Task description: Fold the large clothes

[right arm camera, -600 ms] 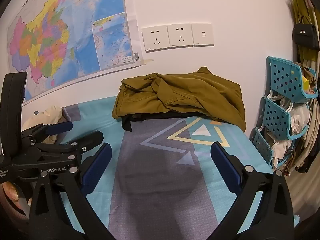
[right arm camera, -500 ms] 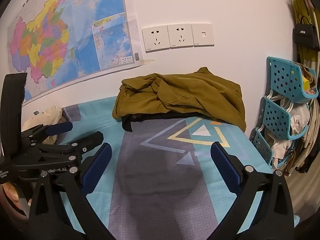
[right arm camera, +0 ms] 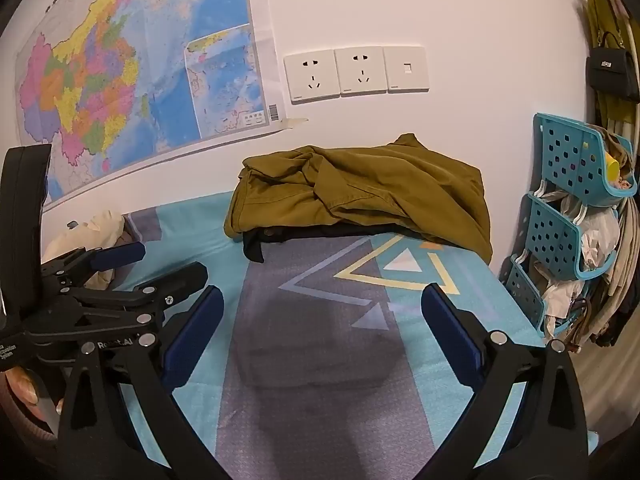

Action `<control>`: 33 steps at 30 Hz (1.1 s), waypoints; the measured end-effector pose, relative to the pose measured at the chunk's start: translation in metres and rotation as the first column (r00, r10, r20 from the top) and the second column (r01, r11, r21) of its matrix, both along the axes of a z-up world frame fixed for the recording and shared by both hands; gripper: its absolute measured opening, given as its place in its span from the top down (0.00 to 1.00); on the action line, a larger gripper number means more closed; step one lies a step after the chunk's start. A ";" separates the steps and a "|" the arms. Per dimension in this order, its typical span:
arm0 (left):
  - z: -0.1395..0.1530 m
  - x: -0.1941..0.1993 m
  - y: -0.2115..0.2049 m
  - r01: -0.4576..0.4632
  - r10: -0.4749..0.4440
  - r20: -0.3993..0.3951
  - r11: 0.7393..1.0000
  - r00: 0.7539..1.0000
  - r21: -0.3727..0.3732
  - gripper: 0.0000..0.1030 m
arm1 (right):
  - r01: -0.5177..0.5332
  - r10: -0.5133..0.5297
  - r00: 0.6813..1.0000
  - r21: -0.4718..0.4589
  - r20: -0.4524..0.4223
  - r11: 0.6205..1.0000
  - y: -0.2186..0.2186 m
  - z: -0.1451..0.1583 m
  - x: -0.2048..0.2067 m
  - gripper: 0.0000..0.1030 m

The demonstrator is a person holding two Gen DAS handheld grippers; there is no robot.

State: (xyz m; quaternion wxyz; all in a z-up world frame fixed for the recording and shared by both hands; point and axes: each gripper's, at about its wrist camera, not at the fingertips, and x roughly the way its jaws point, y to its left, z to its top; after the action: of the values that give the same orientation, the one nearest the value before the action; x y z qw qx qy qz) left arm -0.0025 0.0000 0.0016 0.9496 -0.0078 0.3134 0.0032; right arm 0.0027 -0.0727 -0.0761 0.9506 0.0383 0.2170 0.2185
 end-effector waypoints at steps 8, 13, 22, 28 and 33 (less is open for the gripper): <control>0.000 0.004 -0.002 -0.003 0.003 -0.005 1.000 1.000 0.002 0.06 | 0.002 -0.002 1.000 -0.003 0.006 1.000 -0.001 0.003 0.000 0.05; 0.000 0.003 -0.003 -0.002 0.002 -0.006 1.000 1.000 -0.001 0.06 | 0.000 0.000 1.000 -0.004 0.004 1.000 0.002 0.001 0.001 0.05; -0.001 0.003 -0.002 -0.001 0.001 -0.005 1.000 1.000 0.000 0.06 | -0.003 0.003 1.000 -0.005 0.003 1.000 0.001 -0.001 0.004 0.05; -0.002 0.003 -0.002 0.002 -0.002 -0.002 1.000 1.000 0.001 0.06 | -0.006 0.006 1.000 -0.004 0.004 1.000 0.003 -0.001 0.005 0.05; -0.004 0.002 -0.003 0.004 -0.004 -0.002 1.000 1.000 0.000 0.06 | -0.006 0.006 1.000 -0.006 0.002 1.000 0.004 -0.001 0.004 0.05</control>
State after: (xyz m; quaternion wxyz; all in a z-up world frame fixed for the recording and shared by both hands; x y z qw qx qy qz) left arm -0.0002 -0.0031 -0.0027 0.9493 -0.0073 0.3142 0.0013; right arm 0.0068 -0.0685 -0.0767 0.9504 0.0345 0.2166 0.2205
